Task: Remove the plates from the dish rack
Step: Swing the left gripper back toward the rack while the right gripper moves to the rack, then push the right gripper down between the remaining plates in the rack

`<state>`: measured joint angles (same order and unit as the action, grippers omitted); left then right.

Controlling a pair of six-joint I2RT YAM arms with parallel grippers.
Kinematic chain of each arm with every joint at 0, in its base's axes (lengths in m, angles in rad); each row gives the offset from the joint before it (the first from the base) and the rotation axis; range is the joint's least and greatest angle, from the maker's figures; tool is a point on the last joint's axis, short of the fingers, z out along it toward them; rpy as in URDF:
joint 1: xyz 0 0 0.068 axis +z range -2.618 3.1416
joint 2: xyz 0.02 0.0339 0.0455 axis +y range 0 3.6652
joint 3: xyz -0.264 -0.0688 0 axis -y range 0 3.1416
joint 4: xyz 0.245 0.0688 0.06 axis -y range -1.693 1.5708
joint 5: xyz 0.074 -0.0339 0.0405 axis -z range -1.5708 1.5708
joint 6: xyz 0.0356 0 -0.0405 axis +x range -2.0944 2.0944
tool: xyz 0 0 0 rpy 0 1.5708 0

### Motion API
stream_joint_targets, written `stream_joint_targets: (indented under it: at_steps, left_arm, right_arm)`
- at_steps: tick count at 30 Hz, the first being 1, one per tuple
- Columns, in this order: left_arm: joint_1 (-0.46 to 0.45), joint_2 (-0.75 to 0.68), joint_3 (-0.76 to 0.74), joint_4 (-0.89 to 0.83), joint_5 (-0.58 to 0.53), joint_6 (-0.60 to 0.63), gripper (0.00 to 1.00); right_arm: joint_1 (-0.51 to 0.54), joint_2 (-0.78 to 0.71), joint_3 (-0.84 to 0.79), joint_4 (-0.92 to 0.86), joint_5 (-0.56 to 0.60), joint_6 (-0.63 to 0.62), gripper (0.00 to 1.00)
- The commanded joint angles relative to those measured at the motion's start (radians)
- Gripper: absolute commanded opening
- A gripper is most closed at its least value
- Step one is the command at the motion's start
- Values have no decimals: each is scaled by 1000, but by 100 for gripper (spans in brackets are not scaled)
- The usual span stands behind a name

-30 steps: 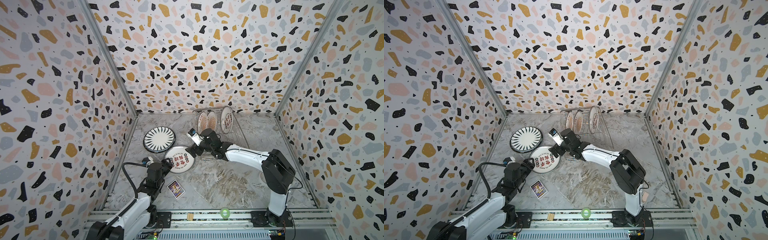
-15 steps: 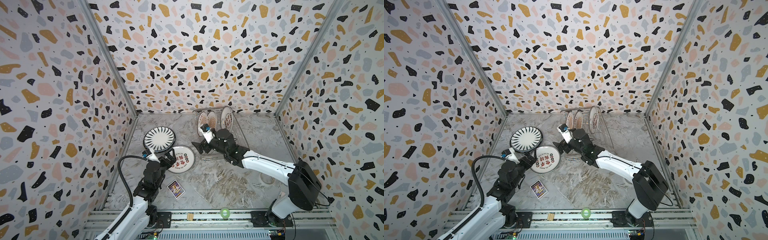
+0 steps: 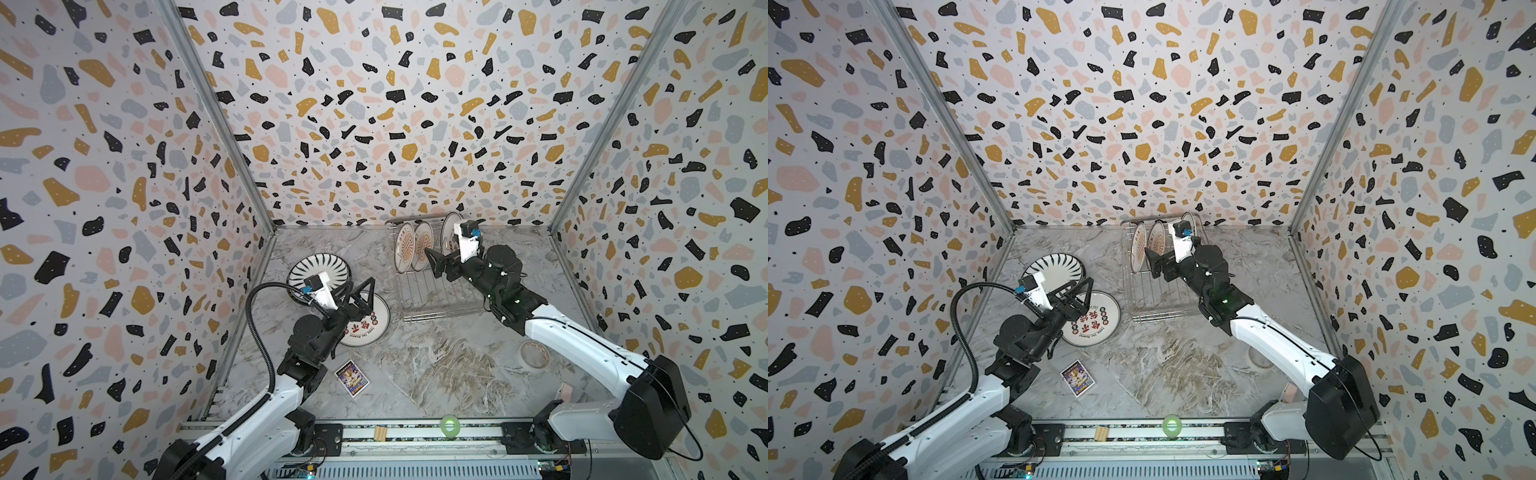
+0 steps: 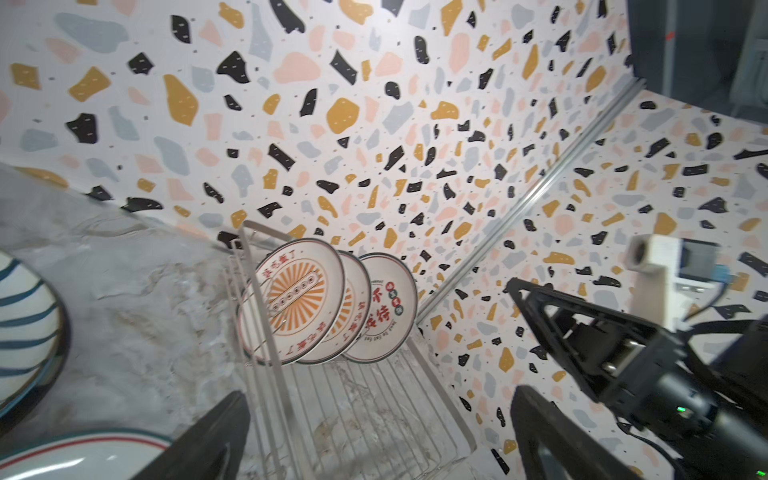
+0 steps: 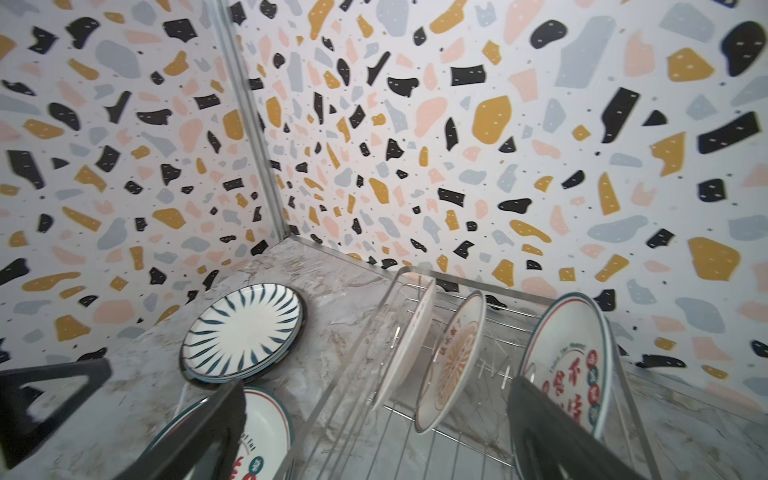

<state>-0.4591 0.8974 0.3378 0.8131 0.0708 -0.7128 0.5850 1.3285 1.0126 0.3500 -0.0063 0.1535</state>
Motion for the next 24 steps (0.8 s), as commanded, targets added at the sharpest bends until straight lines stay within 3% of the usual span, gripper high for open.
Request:
stream_joint_targets:
  at_steps: [1,8,13,21,24]
  left_arm:
    - [-39,50,44,171,62,78,100]
    - [-82,211,120,296,140,117,100]
    - [-101,291,220,189,123,169,100]
    - [-110,400,287,166,115,188,100]
    - [-110,411,309,126,102,205,100]
  right_arm:
    - [-59,-21,-20,-4,18,64,99]
    - [-166,-54,-113,131,49,88,99]
    - [-204,16,-76,134,35,111,100]
    - [-221,170,53,92,51,125,100]
    - [-226,238,118,54,87,119,94]
